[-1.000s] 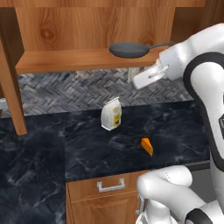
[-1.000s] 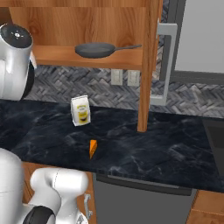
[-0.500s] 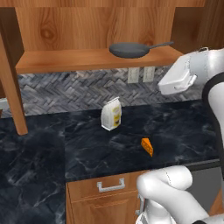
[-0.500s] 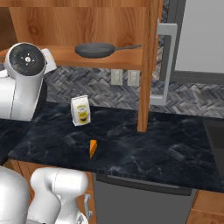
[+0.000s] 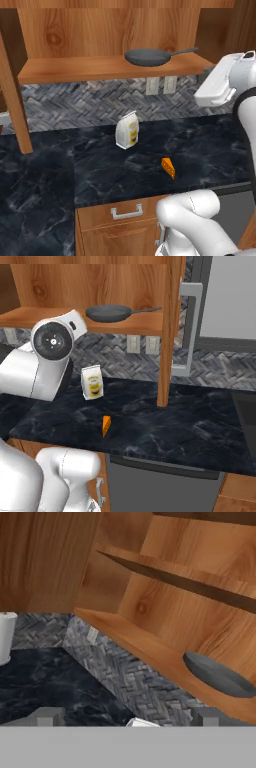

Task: Pick the pan from the cabinet and place it on the stove. Then turn on the stove burner for the pan.

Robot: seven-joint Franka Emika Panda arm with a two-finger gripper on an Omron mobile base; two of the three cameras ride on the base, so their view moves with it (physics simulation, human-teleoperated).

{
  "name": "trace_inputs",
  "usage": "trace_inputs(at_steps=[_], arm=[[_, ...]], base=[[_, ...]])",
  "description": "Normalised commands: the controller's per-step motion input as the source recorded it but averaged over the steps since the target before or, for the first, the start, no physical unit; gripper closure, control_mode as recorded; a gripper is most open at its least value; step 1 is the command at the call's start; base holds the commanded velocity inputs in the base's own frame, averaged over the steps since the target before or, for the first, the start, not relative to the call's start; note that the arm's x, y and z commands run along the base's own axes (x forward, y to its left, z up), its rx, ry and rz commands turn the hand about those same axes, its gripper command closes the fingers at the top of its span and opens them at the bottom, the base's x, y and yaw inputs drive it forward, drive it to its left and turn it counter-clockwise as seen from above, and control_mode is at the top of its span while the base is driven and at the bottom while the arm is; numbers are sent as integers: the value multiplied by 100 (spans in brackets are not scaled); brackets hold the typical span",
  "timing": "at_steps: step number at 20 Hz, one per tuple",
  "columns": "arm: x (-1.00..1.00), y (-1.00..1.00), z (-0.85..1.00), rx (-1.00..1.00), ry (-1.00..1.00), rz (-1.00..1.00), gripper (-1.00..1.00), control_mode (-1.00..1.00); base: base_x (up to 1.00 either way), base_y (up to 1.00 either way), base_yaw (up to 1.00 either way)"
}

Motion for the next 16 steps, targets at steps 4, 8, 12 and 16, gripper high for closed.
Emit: trace_inputs(at_steps=[4, 8, 12, 16], arm=[[35, -48, 0, -11, -7, -3, -100, -100], [20, -45, 4, -12, -12, -2, -100, -100], [11, -34, 2, -15, -14, -2, -100, -100], [15, -9, 0, -18, -11, -3, -100, -100]], base=[[0, 0, 0], [0, 0, 0], [0, 0, 0], [0, 0, 0]])
